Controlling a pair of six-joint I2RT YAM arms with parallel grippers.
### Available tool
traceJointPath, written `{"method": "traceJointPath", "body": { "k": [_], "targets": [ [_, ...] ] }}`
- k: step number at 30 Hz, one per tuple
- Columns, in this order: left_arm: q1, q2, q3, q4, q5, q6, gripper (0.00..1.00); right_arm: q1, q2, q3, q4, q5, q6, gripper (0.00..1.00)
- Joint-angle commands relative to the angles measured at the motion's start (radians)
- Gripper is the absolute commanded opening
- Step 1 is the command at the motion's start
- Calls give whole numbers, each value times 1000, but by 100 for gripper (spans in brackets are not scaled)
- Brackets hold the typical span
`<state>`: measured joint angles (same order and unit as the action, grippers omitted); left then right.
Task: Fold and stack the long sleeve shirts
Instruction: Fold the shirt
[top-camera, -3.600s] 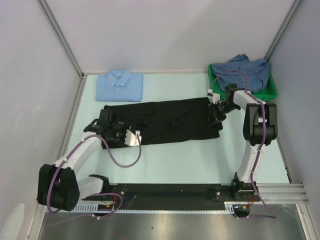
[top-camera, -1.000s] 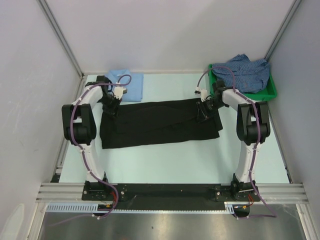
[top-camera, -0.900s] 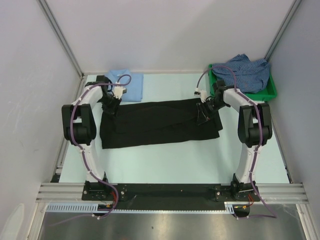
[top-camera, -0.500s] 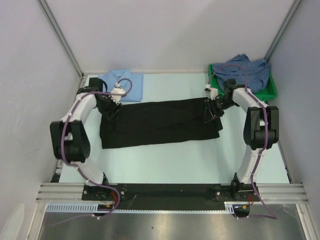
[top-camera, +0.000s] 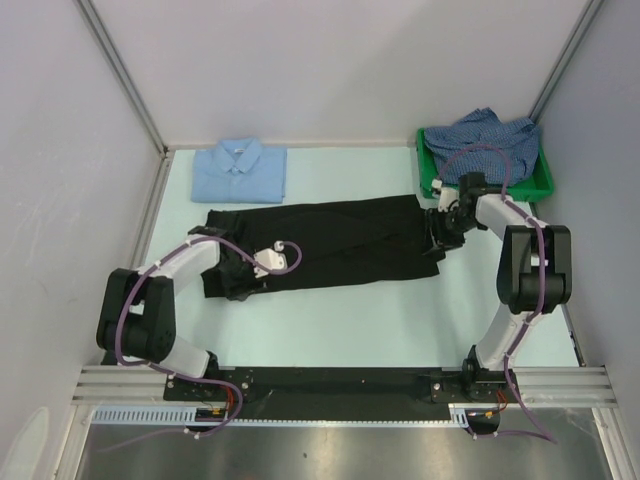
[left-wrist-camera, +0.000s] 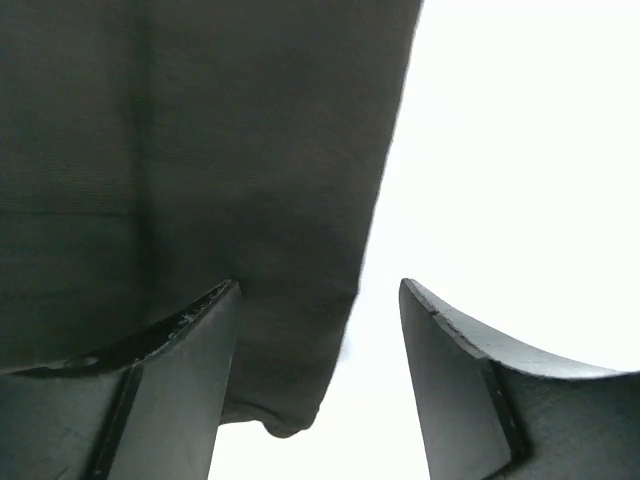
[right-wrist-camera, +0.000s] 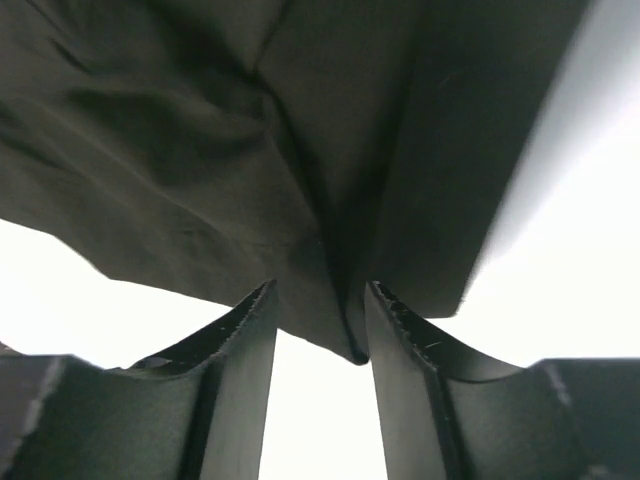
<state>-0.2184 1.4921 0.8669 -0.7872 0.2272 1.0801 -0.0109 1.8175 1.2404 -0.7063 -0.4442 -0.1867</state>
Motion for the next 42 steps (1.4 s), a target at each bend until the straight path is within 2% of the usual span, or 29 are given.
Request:
{"method": "traceJointPath", "body": {
  "k": [1,6,7,9,10,11,12,13,16,17,25,27,28,30,33,42],
  "targets": [
    [-21,-32,-69,98,-95,102,70,57,-6,-44,41,131,24,48],
    [-24,-18,-127,190,-181,124,68,80,31,-58,70,199,-5,46],
    [-24,-16,-143,201,-193,129,66,83,40,-56,73,219,-11,44],
    [-24,-7,-158,219,-222,153,60,86,66,-50,91,246,-22,33],
    [-24,-6,-170,223,-251,159,48,88,75,-45,96,265,-37,27],
    [-24,-6,-174,221,-258,162,41,91,95,-27,102,275,-45,15],
    [-24,-10,-177,206,-259,170,34,92,103,-15,99,283,-51,8],
    [-24,-27,-180,192,-253,172,19,94,111,-1,100,288,-60,3],
    [-24,-90,-196,99,-236,193,2,118,120,37,117,294,-76,0],
    [-24,-110,-206,76,-204,213,0,129,123,44,128,297,-88,0],
    [-30,-259,-284,-92,-149,250,1,230,244,161,163,363,-189,0],
    [-29,-286,-267,-99,-128,213,11,241,285,221,168,390,-236,0],
    [-27,-294,-258,-107,-115,198,30,253,327,282,175,404,-253,0],
    [-22,-322,-220,-132,-62,156,50,258,374,342,186,442,-310,0],
    [-3,-342,-157,-161,9,106,64,259,468,490,192,496,-377,0],
    [140,-256,36,-182,101,-69,67,264,733,885,266,573,-582,0]
  ]
}}
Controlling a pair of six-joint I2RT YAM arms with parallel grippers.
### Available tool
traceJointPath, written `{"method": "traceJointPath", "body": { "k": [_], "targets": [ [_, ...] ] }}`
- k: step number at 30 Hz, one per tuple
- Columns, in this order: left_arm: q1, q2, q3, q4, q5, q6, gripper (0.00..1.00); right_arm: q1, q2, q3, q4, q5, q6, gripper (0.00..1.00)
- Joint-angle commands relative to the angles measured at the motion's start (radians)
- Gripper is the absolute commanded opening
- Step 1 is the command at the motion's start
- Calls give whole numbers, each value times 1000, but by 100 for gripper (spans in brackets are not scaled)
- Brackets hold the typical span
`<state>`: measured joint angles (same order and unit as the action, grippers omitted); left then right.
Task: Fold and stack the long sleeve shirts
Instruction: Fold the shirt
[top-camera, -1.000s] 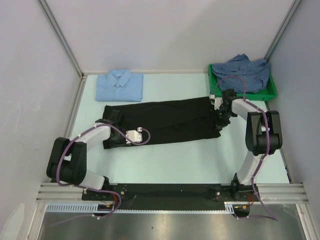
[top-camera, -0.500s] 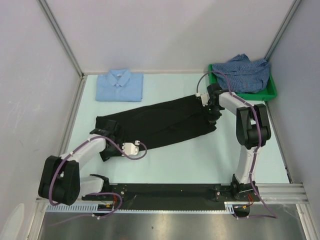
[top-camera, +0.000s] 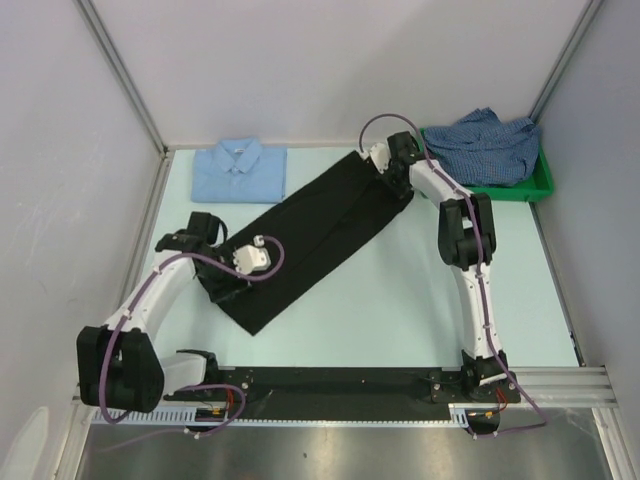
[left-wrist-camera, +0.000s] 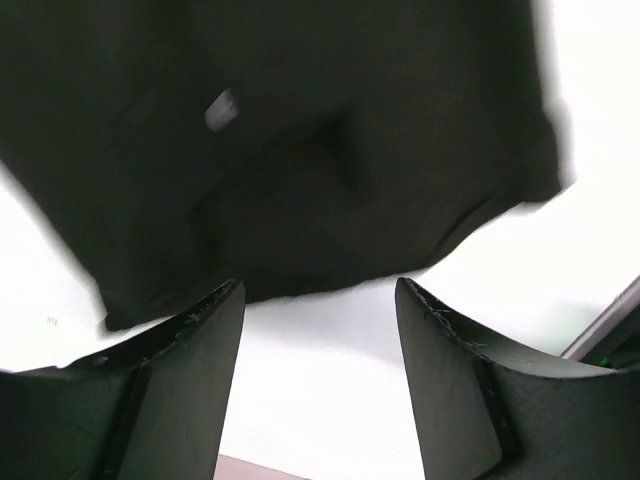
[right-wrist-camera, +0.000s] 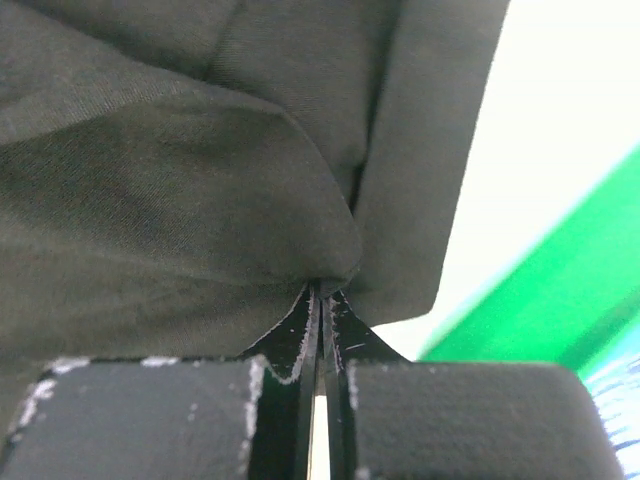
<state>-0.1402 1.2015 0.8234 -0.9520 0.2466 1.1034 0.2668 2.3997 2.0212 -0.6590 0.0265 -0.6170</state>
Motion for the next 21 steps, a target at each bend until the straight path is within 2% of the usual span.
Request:
{"method": "traceJointPath", "body": {
  "k": [1,5,6,8,9,11,13,16,17,21],
  "targets": [
    [70,52,89,-5,82,-121,68,-14,179,134,254,108,-197,0],
    [83,82,126,15,73,-186,68,-8,279,270,369,139,-266,2],
    [83,89,131,24,63,-198,68,-2,286,278,443,168,-265,14],
    [83,108,137,48,45,-227,68,8,262,275,467,182,-222,25],
    [83,118,141,53,46,-229,68,17,207,268,449,173,-198,34],
    [83,148,151,62,63,-229,67,25,113,177,423,106,-149,40],
    [82,168,155,70,88,-218,65,41,-48,15,423,52,-99,50],
    [31,193,171,90,109,-215,63,70,-216,-99,394,-17,-55,64],
    [-26,191,165,102,100,-218,63,75,-252,-145,375,-75,-49,67],
    [-198,172,141,156,19,-286,67,94,-350,-191,279,-102,25,78]
  ]
}}
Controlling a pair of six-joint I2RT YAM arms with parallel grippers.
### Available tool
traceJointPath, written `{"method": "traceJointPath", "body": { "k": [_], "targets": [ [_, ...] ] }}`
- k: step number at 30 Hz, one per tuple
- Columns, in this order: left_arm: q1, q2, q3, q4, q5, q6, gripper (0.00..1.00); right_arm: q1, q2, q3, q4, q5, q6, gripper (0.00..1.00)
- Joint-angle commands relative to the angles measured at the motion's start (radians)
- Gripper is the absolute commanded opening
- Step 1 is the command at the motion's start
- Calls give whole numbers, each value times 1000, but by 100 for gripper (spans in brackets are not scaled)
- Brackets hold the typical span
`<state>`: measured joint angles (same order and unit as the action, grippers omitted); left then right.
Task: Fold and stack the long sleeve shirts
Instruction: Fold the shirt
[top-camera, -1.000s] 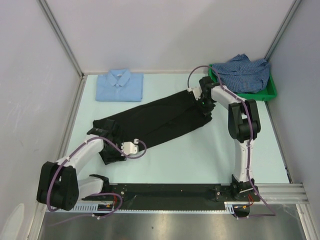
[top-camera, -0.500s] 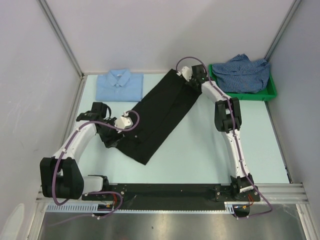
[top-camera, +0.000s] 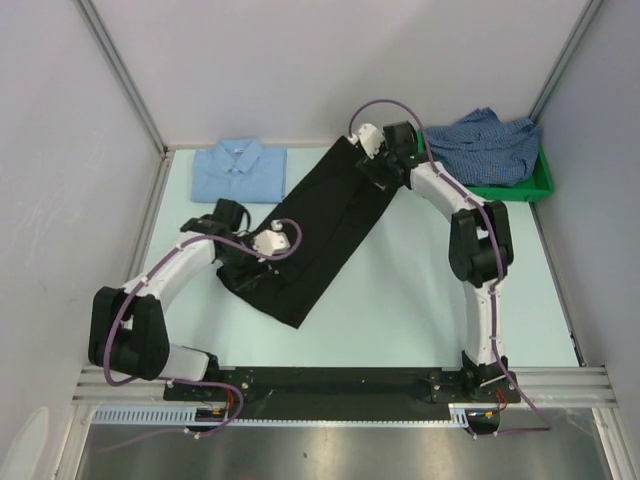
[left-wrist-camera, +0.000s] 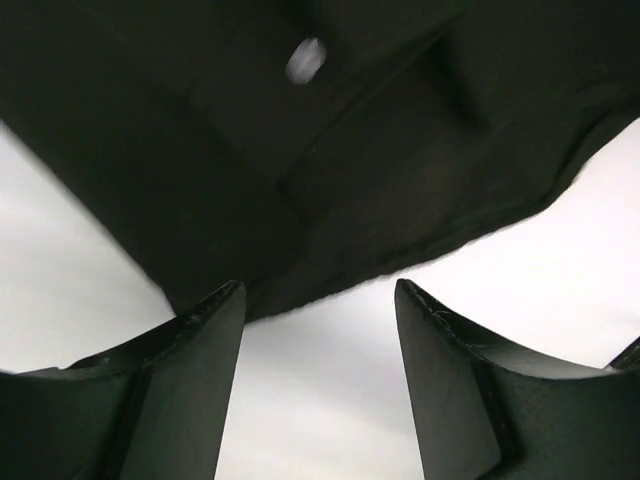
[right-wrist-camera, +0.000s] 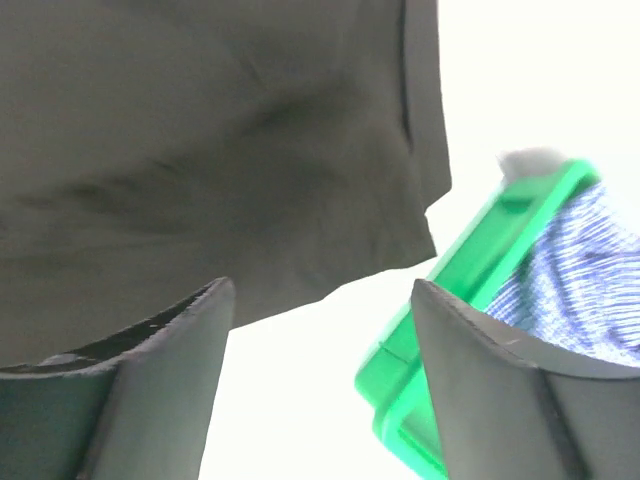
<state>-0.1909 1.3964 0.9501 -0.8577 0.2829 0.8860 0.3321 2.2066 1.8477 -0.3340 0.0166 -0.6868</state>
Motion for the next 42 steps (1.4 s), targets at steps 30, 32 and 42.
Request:
{"method": "traceJointPath", "body": {
  "k": [30,32,42],
  "targets": [
    [-703,286,-22,272,-185,-572,17,-309,-670,-648,-250,-774,602,60],
    [-748,273,-28,272,-156,-570,4,-324,-699,-679,-235,-777,653,60],
    [-988,389,188,290,32,-671,0,-443,-728,-812,-249,-715,656,59]
  ]
}}
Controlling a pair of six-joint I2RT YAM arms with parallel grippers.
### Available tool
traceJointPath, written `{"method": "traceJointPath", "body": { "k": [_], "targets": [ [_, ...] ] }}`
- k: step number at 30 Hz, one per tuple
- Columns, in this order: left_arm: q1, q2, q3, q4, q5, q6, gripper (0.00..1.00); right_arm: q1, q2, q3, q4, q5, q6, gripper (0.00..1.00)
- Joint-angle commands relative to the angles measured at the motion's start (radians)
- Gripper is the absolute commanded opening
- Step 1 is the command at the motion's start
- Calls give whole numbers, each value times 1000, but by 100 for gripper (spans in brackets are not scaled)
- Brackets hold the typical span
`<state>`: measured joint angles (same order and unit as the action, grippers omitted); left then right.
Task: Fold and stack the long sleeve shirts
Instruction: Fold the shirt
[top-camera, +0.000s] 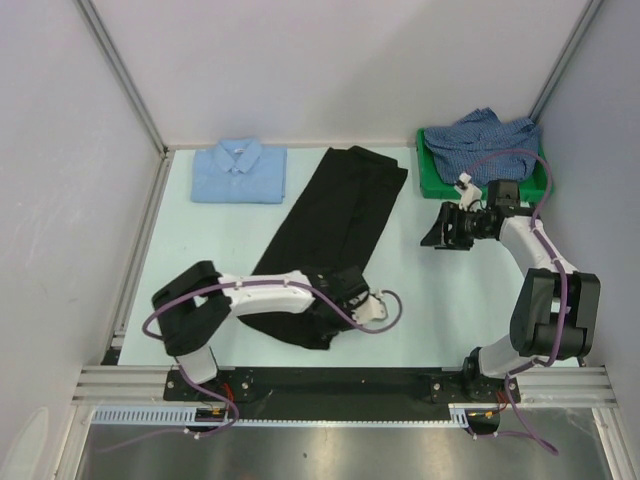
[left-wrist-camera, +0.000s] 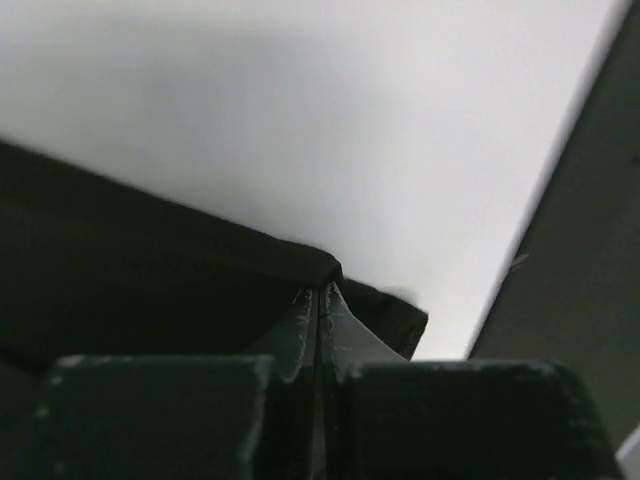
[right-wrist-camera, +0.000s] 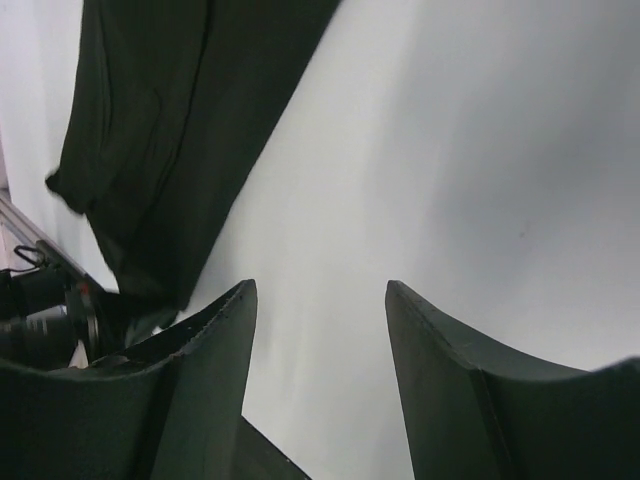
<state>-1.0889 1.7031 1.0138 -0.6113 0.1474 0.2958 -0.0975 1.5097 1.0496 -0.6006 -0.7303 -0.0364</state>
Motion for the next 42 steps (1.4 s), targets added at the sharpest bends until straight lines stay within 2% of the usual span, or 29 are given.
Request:
{"method": "traceJointPath", "body": {
  "k": [1,3,4,5,6,8,9,11,12,13,18,23,31,32,36,42],
  "targets": [
    [-94,107,197,47,178,-93,12,-13,-28,-16,19,37,1,59],
    [-91,136,265,22,185,-98,35,-11,-7,-14,19,51,-3,59],
    [-82,119,290,18,187,-92,51,-10,0,-10,19,54,-5,58],
    [-69,49,281,27,223,-84,60,-8,7,-10,21,55,-5,57],
    [-31,6,267,33,240,-83,76,7,12,-11,25,68,4,57],
    [24,-86,221,33,329,-63,81,33,30,-16,48,81,15,55],
    [96,-176,203,31,352,-58,84,65,35,-17,58,89,29,54],
    [183,-259,146,28,379,-49,86,94,53,-23,99,95,32,53],
    [281,-311,131,15,397,-37,85,122,63,-25,116,104,55,52],
    [329,-328,112,-25,406,-5,84,155,87,-23,145,109,72,50],
    [596,-344,66,-116,406,25,80,234,207,24,266,126,159,44],
    [774,-341,46,-130,443,-47,80,281,366,79,317,100,292,41],
    [853,-395,-15,-102,409,-84,83,324,474,99,384,92,406,37],
    [865,-396,-17,-102,406,-87,83,328,481,105,384,106,412,33],
    [886,-392,-18,-108,399,-87,83,317,497,128,331,157,366,0],
    [891,-376,-33,-96,389,-77,83,245,510,242,167,291,216,0]
  ]
}}
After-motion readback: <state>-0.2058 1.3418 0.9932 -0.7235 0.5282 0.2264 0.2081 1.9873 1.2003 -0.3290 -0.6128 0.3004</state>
